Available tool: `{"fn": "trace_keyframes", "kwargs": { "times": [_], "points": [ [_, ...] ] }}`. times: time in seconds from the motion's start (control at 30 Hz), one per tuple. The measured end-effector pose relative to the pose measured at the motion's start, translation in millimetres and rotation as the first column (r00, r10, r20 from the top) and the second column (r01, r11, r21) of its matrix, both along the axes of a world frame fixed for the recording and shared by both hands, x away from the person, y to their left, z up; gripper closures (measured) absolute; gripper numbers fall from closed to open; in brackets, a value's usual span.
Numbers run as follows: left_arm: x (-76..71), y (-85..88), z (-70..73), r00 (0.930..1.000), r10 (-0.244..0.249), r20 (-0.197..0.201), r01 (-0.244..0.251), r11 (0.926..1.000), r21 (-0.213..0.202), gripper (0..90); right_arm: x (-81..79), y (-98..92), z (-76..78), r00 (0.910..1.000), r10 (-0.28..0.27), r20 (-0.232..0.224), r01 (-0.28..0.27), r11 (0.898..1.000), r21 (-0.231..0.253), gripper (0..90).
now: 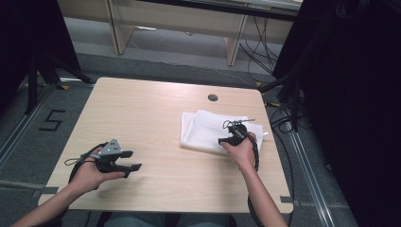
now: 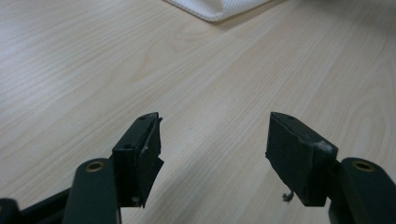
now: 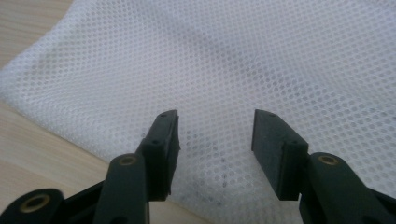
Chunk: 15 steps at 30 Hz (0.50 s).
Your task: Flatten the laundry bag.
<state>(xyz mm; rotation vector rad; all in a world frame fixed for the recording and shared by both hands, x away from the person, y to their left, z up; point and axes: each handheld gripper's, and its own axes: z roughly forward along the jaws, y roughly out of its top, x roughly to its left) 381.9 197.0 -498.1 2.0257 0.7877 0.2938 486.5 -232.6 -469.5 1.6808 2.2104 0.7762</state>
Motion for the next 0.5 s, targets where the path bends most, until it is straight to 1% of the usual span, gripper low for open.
{"fn": "trace_keyframes", "kwargs": {
  "times": [0.07, 0.1, 0.13, 0.2, 0.23, 0.27, 0.3, 0.33, 0.4, 0.43, 0.47, 0.5],
  "points": [
    [-0.2, 0.0, 0.7, 1.0, -0.007, -0.003, 0.007, 1.0, 0.004, 34.9, 1.6, 4.2, -4.1, 0.9997, -0.002, -0.024, 0.002, 1.0, -0.008, 50.5],
    [-0.2, 0.0, 0.7, 1.0, -0.007, -0.003, 0.007, 1.0, 0.004, 34.9, 1.6, 4.2, -4.1, 0.9997, -0.002, -0.024, 0.002, 1.0, -0.008, 50.5],
    [-0.7, -0.7, 0.7, 1.0, -0.005, -0.001, 0.005, 1.0, -0.003, 34.9, 3.1, 5.8, -8.9, 0.9989, 0.033, -0.032, -0.034, 0.999, -0.024, 50.9],
    [-0.6, -0.6, 0.9, 1.0, -0.007, -0.004, 0.007, 1.0, -0.002, 34.9, 3.7, 8.1, -11.3, 0.9992, 0.026, -0.031, -0.026, 0.999, -0.029, 51.1],
    [-1.0, -0.7, 0.7, 0.9998, -0.002, -0.02, 0.001, 1.0, -0.002, 34.9, 4.1, 10.0, -15.8, 0.9984, 0.019, -0.053, -0.021, 0.999, -0.037, 52.4],
    [-1.0, -0.7, 0.7, 0.9998, -0.002, -0.02, 0.001, 1.0, -0.002, 34.9, 4.1, 11.4, -18.3, 0.9989, 0.015, -0.044, -0.017, 0.999, -0.042, 53.1],
    [-1.2, -1.1, -0.1, 0.9999, 0.004, -0.013, -0.004, 1.0, -0.007, 34.9, 6.2, 9.3, -20.1, 0.9978, 0.065, -0.014, -0.066, 0.995, -0.077, 53.3],
    [-0.2, -0.5, -0.1, 1.0, -0.007, -0.001, 0.007, 1.0, 0.003, 34.9, 6.1, 11.3, -19.6, 0.9975, 0.07, -0.009, -0.071, 0.993, -0.095, 53.4],
    [0.0, -0.1, 0.2, 0.9999, -0.013, -0.005, 0.013, 0.9999, 0.009, 34.9, 5.8, 13.0, -19.7, 0.9978, 0.067, -0.002, -0.067, 0.993, -0.097, 53.4],
    [0.2, 0.3, 0.4, 1.0, -0.009, -0.001, 0.009, 0.9997, 0.021, 34.9, 5.8, 13.1, -19.6, 0.9969, 0.078, -0.013, -0.079, 0.991, -0.108, 53.5],
    [0.0, -0.4, 0.0, 1.0, -0.006, 0.001, 0.006, 1.0, 0.004, 34.8, 5.6, 13.4, -19.6, 0.9958, 0.091, -0.007, -0.091, 0.988, -0.122, 54.7],
    [0.0, -0.4, 0.0, 1.0, -0.006, 0.001, 0.006, 1.0, 0.004, 34.8, 5.6, 13.4, -19.6, 0.9958, 0.091, -0.007, -0.091, 0.988, -0.122, 54.7]
  ]
}}
